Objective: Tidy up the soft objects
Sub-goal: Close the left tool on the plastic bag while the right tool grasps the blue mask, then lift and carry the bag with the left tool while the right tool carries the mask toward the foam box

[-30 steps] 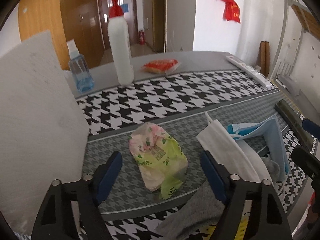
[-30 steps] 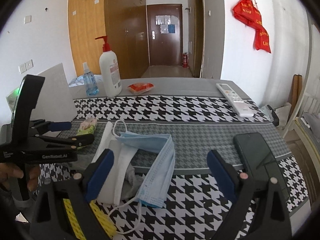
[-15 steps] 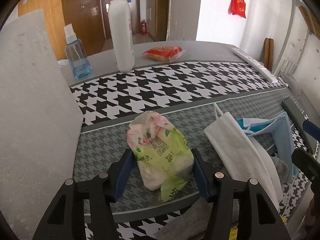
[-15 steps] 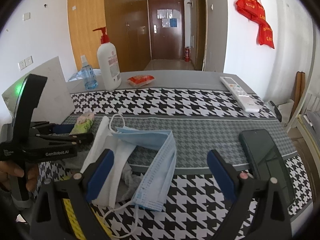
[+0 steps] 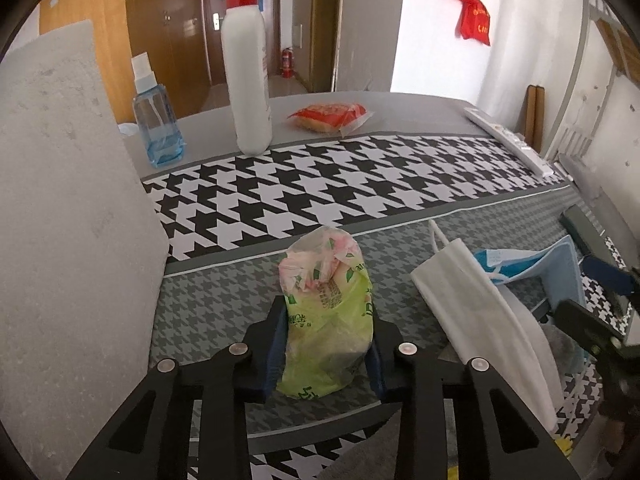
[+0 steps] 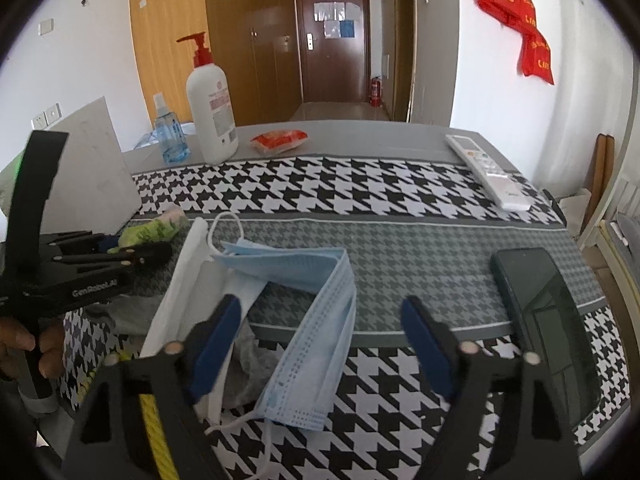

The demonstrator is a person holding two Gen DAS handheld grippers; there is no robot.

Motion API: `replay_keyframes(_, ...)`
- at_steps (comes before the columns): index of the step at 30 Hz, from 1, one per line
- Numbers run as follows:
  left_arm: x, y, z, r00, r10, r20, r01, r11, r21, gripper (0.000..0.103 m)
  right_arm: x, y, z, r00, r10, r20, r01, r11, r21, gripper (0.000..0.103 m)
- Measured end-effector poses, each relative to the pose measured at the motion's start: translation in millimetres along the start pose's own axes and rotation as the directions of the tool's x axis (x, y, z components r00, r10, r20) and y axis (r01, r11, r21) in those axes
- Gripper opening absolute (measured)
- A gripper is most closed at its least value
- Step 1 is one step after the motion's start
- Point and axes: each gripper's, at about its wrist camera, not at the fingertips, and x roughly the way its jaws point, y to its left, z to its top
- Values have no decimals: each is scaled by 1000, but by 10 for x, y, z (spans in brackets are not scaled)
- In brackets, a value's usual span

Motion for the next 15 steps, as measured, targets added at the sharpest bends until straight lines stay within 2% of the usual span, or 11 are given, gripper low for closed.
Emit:
replay_keyframes(1,-15,2,-7,1000,-4,5,4,1000,0,36,19,-5,1,1000,0,-8,0,1000,3,70)
replay_keyframes(4,-66,-5,-10,1000,-17,26,16,1000,9,36,79,-28,2,999,-9,-34,9,1000,13,53)
replay_keyframes(7,-103,-26,-8,999,-22,45,21,1000,23,36,113,-48,1,999,-11,-52,12,1000,21,46)
replay_keyframes(9,-123,-34,-8,998,-28,53,26,999,30,36,120,-48,-5,998,-27,-60,28,999,20,32)
replay_keyframes(10,-132,-41,-6,998,-33,57,32,999,32,36,122,-52,-6,997,-34,-64,36,999,22,30)
replay_keyframes(12,-160,-50,-5,997,-43,65,40,998,39,36,123,-57,-13,996,-49,-70,51,998,25,18)
replay_keyframes(15,-215,-67,-12,995,-51,84,47,998,51,36,104,-66,-27,995,-65,-72,68,997,33,9)
